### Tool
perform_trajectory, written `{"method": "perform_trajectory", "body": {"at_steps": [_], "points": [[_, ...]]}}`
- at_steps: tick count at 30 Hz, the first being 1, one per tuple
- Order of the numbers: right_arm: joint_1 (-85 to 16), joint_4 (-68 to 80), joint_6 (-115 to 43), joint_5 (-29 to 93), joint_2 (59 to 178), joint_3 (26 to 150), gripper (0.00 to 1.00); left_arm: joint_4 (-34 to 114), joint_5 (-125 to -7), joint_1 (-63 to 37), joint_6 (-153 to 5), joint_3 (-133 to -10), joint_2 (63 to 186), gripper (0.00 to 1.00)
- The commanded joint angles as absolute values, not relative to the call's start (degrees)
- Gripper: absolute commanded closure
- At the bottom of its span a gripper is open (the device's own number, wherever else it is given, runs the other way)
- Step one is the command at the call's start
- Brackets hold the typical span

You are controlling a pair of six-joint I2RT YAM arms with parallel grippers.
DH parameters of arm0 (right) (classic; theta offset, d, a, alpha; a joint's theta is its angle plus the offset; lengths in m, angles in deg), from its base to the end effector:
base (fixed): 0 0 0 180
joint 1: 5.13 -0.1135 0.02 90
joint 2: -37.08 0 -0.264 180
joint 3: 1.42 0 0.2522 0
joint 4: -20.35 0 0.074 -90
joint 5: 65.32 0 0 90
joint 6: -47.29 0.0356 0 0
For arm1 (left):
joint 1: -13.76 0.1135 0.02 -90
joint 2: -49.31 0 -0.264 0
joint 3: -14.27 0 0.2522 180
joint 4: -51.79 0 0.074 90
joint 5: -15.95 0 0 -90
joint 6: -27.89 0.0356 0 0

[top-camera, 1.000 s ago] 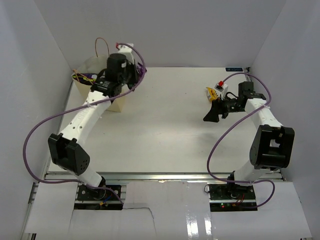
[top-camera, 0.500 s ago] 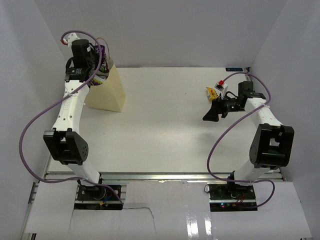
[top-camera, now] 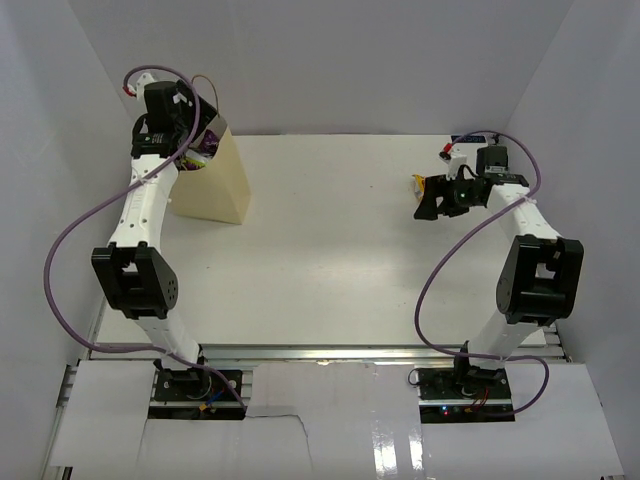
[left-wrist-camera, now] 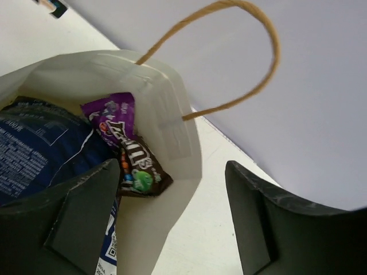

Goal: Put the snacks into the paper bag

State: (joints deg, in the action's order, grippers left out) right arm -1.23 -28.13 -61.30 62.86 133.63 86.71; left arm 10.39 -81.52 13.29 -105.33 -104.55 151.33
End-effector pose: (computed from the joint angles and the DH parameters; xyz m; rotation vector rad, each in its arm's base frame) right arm 0.3560 -0.0022 0.2534 -0.5459 2.3242 0.6685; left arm 0.4158 0.0012 0.3991 -0.8121 1.8434 -0.3588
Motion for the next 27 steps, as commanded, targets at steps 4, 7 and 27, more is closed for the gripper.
{"method": "perform_trajectory", "body": {"at_steps": [4,7,27], "points": [[-2.58,-10.13,-45.35,30.62,137.27,91.25,0.12,23.42,-65.55,13.40,-94.92,-95.96,137.22,0.09],[-2.76,-12.28,-43.68,26.46,144.37,96.70,0.11,32.91,-58.07,13.40,-93.32,-84.36,128.08,0.02],[-3.64,-21.36,-51.57,50.48,165.59,114.48,0.74,45.41,-36.34,5.33,-108.25,-52.24,112.67,0.02]]}}
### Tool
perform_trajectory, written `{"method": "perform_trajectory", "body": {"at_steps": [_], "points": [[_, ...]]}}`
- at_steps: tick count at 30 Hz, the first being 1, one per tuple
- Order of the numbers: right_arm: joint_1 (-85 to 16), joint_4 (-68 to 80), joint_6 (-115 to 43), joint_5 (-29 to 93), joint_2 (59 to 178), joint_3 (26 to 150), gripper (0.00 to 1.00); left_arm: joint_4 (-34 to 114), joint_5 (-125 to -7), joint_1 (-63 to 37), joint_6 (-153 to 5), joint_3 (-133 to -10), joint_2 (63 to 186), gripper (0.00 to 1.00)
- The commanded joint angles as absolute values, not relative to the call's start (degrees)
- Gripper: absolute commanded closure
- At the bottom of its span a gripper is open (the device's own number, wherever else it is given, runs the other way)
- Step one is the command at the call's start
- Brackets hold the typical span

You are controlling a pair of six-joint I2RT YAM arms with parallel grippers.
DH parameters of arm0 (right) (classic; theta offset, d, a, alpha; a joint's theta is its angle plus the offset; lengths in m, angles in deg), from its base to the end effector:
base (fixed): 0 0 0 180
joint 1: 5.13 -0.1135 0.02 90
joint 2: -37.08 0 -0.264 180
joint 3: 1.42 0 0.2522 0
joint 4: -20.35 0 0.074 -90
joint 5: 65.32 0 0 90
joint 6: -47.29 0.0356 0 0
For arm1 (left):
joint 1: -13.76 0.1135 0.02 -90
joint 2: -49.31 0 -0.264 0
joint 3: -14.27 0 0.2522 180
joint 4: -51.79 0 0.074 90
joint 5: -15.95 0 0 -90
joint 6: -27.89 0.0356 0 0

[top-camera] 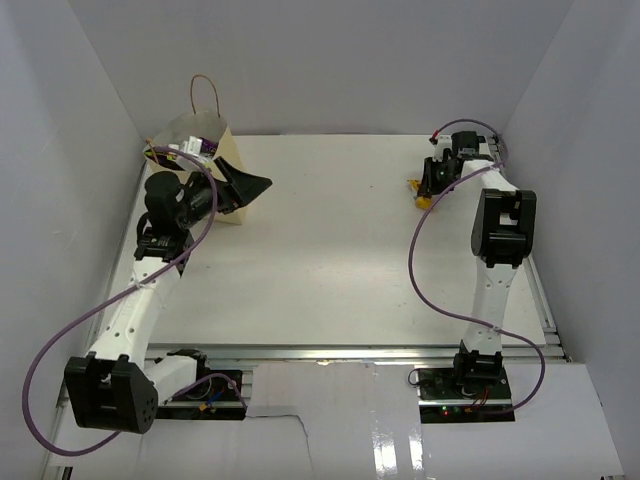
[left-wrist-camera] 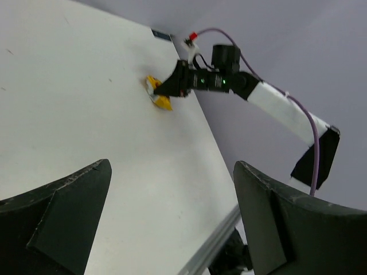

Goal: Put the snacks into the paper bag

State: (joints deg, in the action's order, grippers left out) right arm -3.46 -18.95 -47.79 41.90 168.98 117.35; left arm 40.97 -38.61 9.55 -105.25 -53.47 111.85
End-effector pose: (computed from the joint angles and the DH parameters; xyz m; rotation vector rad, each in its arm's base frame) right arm 0.5079 -0.0043 0.1671 -0.1993 2.4480 0.3216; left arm 0.2497 -0.0391 0.3605 -0.1029 1.7776 -1.1230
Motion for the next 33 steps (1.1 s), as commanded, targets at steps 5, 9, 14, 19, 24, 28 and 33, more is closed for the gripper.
{"method": "perform_trajectory", "body": {"at_steps": [5,9,14,19,24,28,33], "points": [[-3.55,-21.79,-65.71,70.70,155.84,104.90,0.85,46.29,-41.00,-6.18,-109.13,-52.93,121.45,0.02],[-4.95,-35.03,-82.31,87.58,152.57,105.94,0.88,47.34,-42.67,-10.85,-110.97,-54.68,131.19,0.02],[-11.71,-46.14,-92.89,88.23,146.96,103.07,0.89,49.81,-45.04,-16.73,-114.22,-59.07,139.12,0.02],[-17.86,-42.72,-92.72,87.61,139.92,96.64,0.89,52.00,-45.40,-19.90,-116.51,-62.16,144.57,0.02],[-22.61,-39.73,-92.19,85.51,136.40,92.68,0.88,53.23,-45.49,-20.96,-118.01,-61.11,144.94,0.04],[-23.41,-38.67,-91.05,85.50,136.22,92.23,0.87,53.85,-44.26,-20.96,-118.97,-60.05,144.76,0.24],[-23.50,-36.92,-89.03,84.98,135.96,92.76,0.84,54.20,-42.32,-20.96,-120.29,-59.17,145.11,0.52]]}}
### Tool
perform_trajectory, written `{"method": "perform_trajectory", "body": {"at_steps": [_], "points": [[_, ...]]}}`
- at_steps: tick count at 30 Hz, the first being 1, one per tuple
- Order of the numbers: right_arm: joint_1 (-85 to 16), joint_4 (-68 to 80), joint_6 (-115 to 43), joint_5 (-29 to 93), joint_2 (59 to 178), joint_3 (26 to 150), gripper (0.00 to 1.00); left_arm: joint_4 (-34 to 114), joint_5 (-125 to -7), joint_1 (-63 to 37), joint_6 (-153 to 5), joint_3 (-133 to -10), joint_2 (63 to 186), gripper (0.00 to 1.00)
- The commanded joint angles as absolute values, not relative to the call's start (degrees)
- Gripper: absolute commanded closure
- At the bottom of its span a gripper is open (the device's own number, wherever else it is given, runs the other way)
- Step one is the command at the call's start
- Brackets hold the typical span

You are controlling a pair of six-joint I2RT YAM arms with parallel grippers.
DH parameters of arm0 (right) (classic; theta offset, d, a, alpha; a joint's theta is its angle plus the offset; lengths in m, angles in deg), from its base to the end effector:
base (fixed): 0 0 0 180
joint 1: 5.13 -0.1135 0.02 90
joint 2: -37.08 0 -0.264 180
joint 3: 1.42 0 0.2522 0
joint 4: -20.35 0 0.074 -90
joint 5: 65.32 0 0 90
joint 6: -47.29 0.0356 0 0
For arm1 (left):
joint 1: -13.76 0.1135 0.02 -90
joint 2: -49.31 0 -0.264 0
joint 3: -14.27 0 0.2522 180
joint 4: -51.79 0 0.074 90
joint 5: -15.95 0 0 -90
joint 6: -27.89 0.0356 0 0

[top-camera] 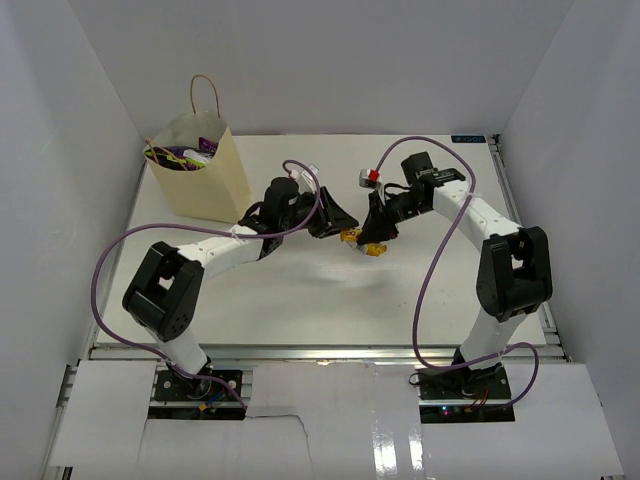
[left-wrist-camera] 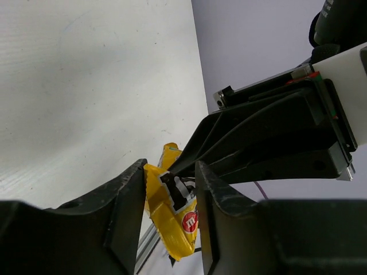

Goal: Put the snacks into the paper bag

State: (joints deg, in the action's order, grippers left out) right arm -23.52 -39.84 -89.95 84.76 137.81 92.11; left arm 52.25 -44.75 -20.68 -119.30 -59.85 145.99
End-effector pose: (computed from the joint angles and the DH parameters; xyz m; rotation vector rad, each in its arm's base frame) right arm 0.3268 0.1412 0.2566 -1.4497 1.7643 1.1575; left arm 0.3043 -0.2298 0.2394 -0.0546 2.2458 -1.4712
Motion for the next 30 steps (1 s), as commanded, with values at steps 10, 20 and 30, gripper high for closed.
{"method": "perform_trajectory", "body": {"at_steps": [10,20,30], "points": [[-23.50,-31.29,-83.84,81.73,133.76,90.39,0.81,54.29,-40.92,-20.96,-121.17,-57.76,143.44,0.84],[-23.50,-31.38,-83.23,80.76,132.71,89.95,0.47,54.03,-39.86,-17.81,-120.82,-56.45,139.23,1.00],[-22.80,-31.29,-80.33,82.08,130.69,91.88,0.25,46.48,-36.79,-3.92,-116.43,-57.66,129.82,1.00]]}}
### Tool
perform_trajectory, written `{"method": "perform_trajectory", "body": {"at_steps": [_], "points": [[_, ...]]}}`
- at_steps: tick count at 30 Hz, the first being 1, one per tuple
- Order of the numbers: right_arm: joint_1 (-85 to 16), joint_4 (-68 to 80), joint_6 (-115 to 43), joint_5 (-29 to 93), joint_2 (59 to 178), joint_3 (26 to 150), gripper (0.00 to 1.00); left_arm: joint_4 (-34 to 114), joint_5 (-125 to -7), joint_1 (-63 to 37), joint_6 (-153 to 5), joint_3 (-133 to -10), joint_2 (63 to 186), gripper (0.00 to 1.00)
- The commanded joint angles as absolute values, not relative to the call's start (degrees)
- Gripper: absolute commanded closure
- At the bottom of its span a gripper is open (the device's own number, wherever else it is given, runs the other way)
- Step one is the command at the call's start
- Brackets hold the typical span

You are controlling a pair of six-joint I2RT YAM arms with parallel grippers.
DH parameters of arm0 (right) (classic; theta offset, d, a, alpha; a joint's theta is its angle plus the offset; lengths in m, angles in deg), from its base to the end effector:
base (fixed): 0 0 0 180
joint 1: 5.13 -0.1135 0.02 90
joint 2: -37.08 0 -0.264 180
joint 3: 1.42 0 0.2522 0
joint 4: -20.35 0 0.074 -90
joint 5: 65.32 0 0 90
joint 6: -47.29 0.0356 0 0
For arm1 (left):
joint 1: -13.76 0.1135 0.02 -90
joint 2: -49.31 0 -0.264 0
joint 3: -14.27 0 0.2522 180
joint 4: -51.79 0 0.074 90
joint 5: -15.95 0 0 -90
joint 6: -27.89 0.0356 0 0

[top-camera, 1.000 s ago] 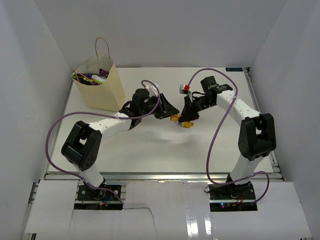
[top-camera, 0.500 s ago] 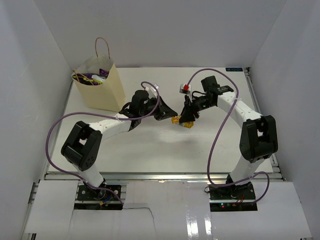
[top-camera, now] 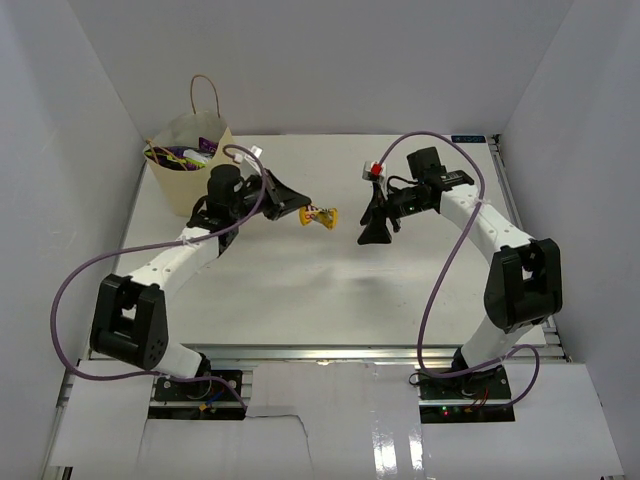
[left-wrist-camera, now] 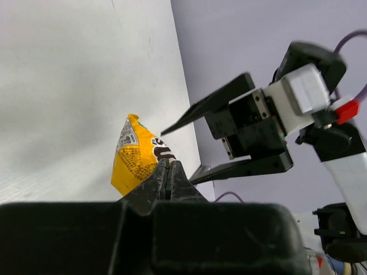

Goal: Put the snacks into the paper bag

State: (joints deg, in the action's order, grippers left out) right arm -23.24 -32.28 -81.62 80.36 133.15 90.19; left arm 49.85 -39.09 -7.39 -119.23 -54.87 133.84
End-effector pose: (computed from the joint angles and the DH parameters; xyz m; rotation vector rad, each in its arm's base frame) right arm 0.3240 0.1369 0.2774 -1.3646 1.7864 1.0353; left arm 0.3065 -0.1404 0.2786 -0.1817 2.1009 -1.4555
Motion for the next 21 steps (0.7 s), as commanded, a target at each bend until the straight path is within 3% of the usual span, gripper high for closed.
{"method": "perform_trajectory", "body": {"at_steps": [1,10,12,21], "points": [[-22.80,-31.29,-79.98,82.25,130.42,91.97,0.24,45.08,-36.61,-3.04,-114.69,-58.89,129.73,1.00],[-22.18,-31.29,-79.80,81.11,128.93,89.34,0.18,31.80,-42.40,9.34,-106.68,-80.58,130.96,1.00],[-21.92,-31.29,-79.97,80.85,128.67,88.63,0.10,31.09,-46.70,10.76,-105.71,-83.24,130.96,1.00],[-20.51,-31.29,-79.97,79.79,127.70,87.49,0.10,22.92,-69.36,13.32,-97.37,-94.67,136.32,1.00]]}}
